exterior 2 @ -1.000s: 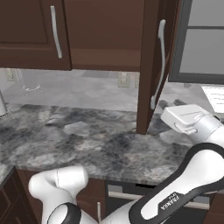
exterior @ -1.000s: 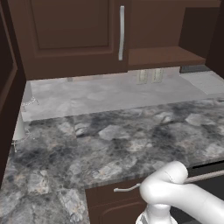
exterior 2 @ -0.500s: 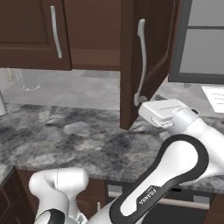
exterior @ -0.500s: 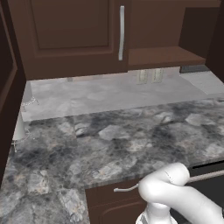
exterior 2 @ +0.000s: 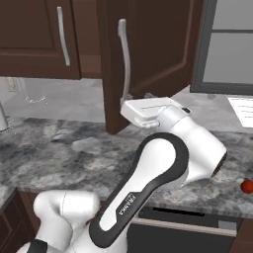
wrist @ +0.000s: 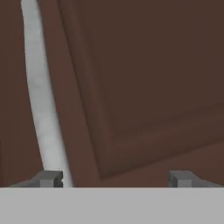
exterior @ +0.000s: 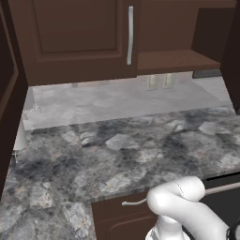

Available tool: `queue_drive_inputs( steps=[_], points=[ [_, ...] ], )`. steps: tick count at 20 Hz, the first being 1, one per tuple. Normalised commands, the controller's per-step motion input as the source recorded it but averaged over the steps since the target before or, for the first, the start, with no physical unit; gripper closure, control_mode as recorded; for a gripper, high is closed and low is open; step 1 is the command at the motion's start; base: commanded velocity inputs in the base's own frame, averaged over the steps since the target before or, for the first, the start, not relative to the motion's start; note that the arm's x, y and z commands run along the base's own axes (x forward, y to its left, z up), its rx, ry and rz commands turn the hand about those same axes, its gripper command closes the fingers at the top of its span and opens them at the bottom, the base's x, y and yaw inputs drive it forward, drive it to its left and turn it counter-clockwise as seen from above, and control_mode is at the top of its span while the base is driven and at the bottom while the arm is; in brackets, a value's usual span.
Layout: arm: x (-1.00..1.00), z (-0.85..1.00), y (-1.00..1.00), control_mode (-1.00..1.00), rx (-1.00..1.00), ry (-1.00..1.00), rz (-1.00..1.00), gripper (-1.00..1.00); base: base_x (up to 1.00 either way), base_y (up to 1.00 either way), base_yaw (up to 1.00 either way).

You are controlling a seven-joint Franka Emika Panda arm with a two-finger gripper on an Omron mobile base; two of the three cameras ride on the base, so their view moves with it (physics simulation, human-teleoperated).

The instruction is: Open the cabinet. Pick the dish brush and place it next to the sink. Then close the cabinet.

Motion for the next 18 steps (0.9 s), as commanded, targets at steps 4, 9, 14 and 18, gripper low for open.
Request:
queue_drive_inputs(
  steps=[4,9,14,18],
  points=[
    [0.0,0.19,0.91,-1.0,0.0,0.0,-0.01,-1.0,0.0,0.0,0.0],
    [0.05,0.12,0.85,-1.0,0.0,0.0,-0.05,-1.0,0.0,0.0,0.0],
    [0.2,0.09,0.67,-1.0,0.0,0.0,-0.09,-1.0,0.0,0.0,0.0],
    [0.33,0.12,0.46,-1.0,0.0,0.0,-0.12,-1.0,0.0,0.0,0.0]
  ],
)
